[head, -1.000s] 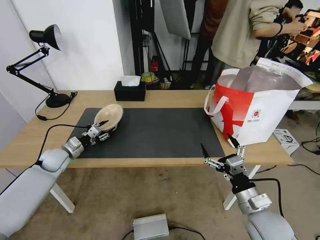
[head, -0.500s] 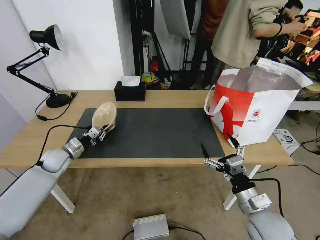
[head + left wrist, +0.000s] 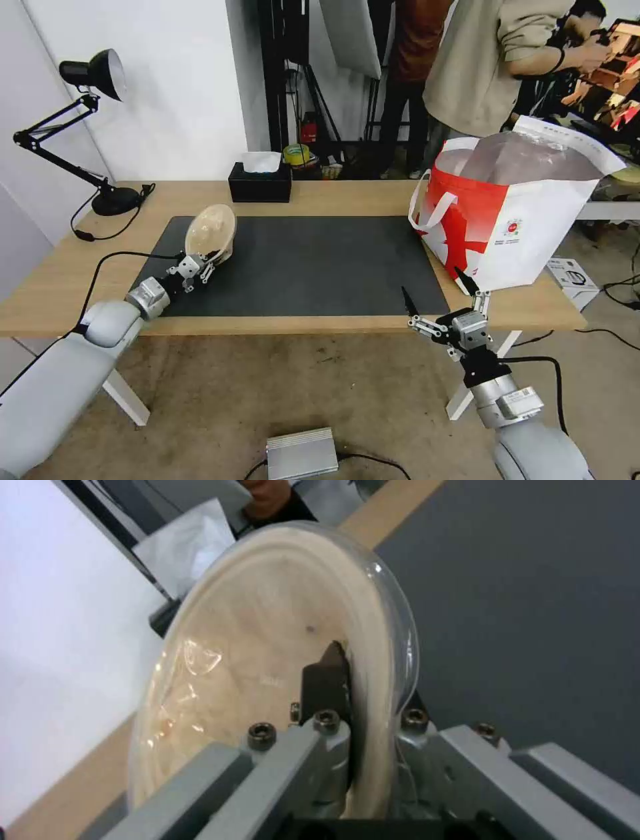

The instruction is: Pick up the trash from the table and place it into the takeout bag.

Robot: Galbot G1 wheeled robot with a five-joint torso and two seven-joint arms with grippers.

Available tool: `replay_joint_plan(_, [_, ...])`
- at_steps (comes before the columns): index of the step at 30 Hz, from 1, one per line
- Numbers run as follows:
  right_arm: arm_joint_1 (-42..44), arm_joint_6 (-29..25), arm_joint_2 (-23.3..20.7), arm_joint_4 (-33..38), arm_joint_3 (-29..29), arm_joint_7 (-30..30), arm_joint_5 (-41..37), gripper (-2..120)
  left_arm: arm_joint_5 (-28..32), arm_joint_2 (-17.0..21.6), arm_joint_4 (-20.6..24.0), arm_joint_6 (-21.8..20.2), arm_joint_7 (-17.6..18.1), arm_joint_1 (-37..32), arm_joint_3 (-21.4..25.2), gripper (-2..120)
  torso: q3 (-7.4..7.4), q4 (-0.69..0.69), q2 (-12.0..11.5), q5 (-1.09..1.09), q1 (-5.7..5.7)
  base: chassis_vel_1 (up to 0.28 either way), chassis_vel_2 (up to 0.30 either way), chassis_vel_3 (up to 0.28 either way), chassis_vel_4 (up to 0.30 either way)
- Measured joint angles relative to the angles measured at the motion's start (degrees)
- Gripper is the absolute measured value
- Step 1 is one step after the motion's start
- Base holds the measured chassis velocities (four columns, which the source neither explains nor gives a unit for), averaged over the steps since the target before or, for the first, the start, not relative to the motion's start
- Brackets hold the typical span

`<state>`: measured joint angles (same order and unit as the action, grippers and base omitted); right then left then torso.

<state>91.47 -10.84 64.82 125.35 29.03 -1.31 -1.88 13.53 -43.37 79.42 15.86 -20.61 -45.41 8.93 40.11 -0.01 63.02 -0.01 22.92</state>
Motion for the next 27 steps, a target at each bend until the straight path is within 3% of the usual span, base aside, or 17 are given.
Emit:
replay_joint_plan(12, [0.0, 0.0, 0.0, 0.0, 0.0, 0.0, 0.0, 100, 1.4, 3.2, 4.8, 1.0, 0.5, -0.6, 2.6, 1, 0.00, 0.01, 0.0, 0.01, 0.00, 0.000, 0.000, 0.000, 0.000])
replay_joint_plan(27, [0.0, 0.0, 0.0, 0.0, 0.0, 0.0, 0.0, 100, 6.5, 8.9, 13.6, 0.9, 5.1, -1.3, 4.4, 1, 0.00, 0.00, 0.0, 0.02, 0.00, 0.000, 0.000, 0.000, 0.000])
